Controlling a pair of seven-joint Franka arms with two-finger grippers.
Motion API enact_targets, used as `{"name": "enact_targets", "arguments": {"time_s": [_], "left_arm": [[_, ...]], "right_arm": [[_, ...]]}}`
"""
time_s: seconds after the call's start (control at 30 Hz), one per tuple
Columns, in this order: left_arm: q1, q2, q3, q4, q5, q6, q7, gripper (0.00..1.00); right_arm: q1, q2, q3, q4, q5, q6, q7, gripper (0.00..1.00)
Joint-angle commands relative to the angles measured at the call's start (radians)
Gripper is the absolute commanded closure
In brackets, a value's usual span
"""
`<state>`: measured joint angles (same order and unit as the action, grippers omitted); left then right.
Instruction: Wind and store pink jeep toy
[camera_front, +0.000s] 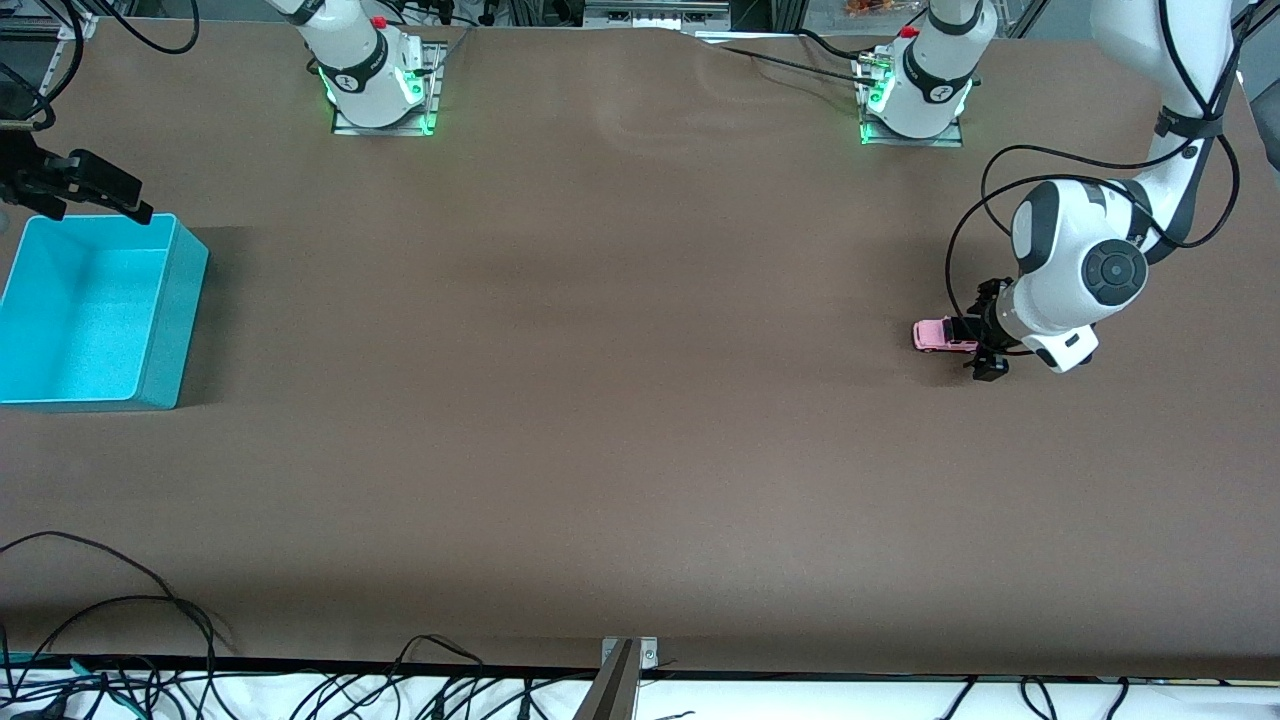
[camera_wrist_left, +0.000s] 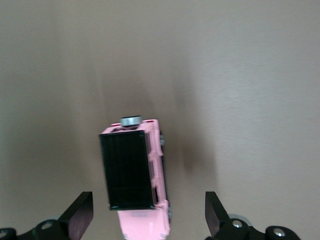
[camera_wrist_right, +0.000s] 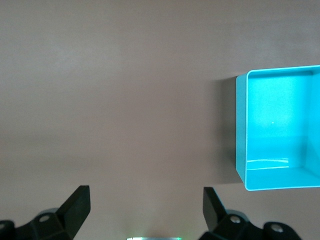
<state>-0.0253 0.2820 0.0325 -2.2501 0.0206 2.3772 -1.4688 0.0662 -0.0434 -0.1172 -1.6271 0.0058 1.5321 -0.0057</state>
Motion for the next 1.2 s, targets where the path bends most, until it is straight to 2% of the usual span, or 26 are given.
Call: {"name": "enact_targets", "arguments": {"time_s": [0.0, 0.3, 0.53, 0.77, 0.93, 1.1, 1.17], "left_arm": [[0.002, -0.012, 0.000, -0.043, 0.027, 0.024, -0.068, 0.04], [0.001, -0.009, 0.000, -0.052, 0.027, 0.050, -0.150, 0.06], [0.005, 0.008, 0.000, -0.103, 0.027, 0.154, -0.153, 0.12], [0.010, 0.014, 0.000, -0.102, 0.027, 0.157, -0.154, 0.18], [0.010, 0.014, 0.000, -0.102, 0.028, 0.157, -0.156, 0.37], [0.010, 0.011, 0.001, -0.100, 0.028, 0.155, -0.156, 0.47], [0.010, 0.011, 0.001, -0.101, 0.028, 0.155, -0.157, 0.56]], "right_arm": [[0.001, -0.007, 0.002, -0.007, 0.016, -0.013, -0.014, 0.00], [0.006, -0.010, 0.004, -0.005, 0.016, -0.050, -0.014, 0.00], [0.006, -0.010, 0.007, -0.005, 0.016, -0.052, -0.014, 0.00], [0.006, -0.009, 0.002, 0.000, 0.014, -0.049, -0.014, 0.00], [0.004, -0.004, 0.002, 0.000, 0.008, -0.040, -0.014, 0.00], [0.004, 0.000, 0.001, 0.000, 0.005, -0.038, -0.014, 0.00], [0.004, 0.004, 0.001, 0.001, 0.005, -0.038, -0.014, 0.00]]}}
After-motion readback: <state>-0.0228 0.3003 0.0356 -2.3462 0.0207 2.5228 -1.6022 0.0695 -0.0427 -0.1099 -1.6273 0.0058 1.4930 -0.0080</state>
